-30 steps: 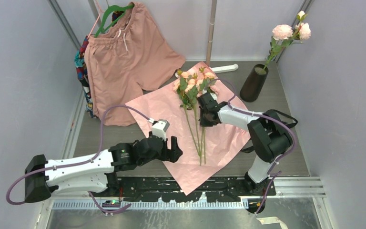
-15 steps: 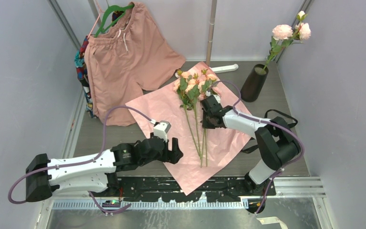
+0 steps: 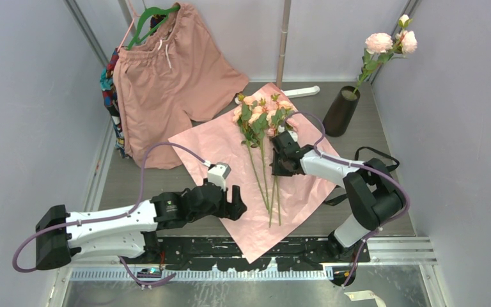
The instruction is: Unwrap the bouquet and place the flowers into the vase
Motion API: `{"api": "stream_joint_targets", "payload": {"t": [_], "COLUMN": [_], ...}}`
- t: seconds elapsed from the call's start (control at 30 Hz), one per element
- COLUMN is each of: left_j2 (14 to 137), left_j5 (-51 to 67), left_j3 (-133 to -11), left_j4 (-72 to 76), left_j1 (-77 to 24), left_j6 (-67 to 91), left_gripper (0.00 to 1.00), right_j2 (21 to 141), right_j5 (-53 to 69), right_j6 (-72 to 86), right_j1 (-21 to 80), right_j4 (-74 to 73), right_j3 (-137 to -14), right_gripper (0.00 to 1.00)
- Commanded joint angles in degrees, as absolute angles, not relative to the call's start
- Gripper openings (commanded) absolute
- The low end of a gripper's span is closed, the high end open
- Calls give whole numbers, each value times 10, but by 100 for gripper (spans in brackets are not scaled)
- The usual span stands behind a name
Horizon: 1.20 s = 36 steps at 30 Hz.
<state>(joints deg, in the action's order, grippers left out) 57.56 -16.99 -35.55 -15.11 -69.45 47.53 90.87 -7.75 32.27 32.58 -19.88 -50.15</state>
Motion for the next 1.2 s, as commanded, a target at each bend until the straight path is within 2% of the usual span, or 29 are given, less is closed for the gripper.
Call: {"api": "stream_joint_targets", "payload": {"t": [0.0,0.07,0.23,0.37,0.5,0.87,1.17], "left_j2": [578,579,586,594,596,587,583], "left_j5": [-172,-170,-165,-160,-157,-163,-163], "left_j3": [-357,-357,-357,-359,-359,-353,-349], "left_j4": [-119,-117,-109,-103,-97,-104,-101], "left_j1": [-692,-692,-692,-692,-692,-692,-692], "left_j6": [472,472,470,468,467,468,471], "left_gripper": [79,79,79,79,79,79,79], "right_j2": [877,873,858,844,838,854,860], "right_j5": [-74,-77,-82,-83,-86,-78,-81], "right_j6": [331,331,334,333,331,332,331], "right_j1": [329,329,329,329,328,328,328], "right_j4": [-187,-188,-198,-207,-208,-186,-177], "right_j3": [-499,-498,-493,-492,-487,-465,-447], "right_gripper": [30,25,22,28,24,26,15]}}
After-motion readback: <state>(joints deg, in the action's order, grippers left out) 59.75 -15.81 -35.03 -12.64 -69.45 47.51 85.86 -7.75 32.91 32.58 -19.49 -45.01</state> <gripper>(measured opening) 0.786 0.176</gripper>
